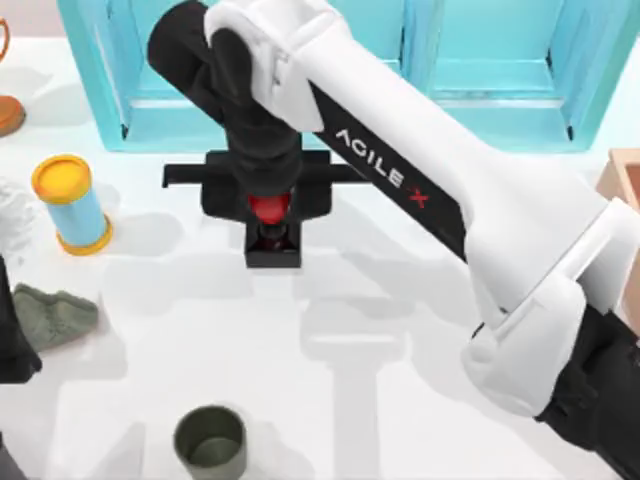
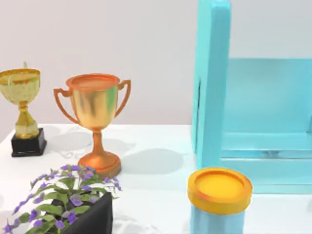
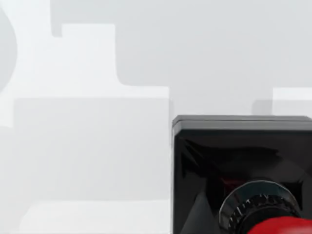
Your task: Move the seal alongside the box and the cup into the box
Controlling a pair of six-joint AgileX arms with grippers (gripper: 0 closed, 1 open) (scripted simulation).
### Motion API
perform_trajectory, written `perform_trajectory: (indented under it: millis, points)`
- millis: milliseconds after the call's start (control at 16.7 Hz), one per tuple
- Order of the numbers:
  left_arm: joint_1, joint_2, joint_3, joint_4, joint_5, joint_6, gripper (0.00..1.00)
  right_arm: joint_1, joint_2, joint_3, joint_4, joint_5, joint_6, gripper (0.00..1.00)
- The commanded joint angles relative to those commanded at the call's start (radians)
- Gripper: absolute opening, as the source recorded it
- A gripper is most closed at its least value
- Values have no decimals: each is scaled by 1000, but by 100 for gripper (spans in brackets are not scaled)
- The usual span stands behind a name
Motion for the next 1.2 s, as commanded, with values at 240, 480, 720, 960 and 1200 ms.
perform_trajectory:
  millis: [240,480,720,960,1200]
  points:
    - [0,0,0,0,0,0,100,-37,-228,-367,115,-9,-39,0]
    - [0,0,0,0,0,0,100,-73,-441,-705,221,-16,-73,0]
    - [0,0,0,0,0,0,100,-98,-589,-903,294,-21,-97,0]
    - [0,0,0,0,0,0,100,-103,-621,-939,309,-22,-102,0]
    - [0,0,0,0,0,0,100,-102,-630,-952,311,-24,-106,0]
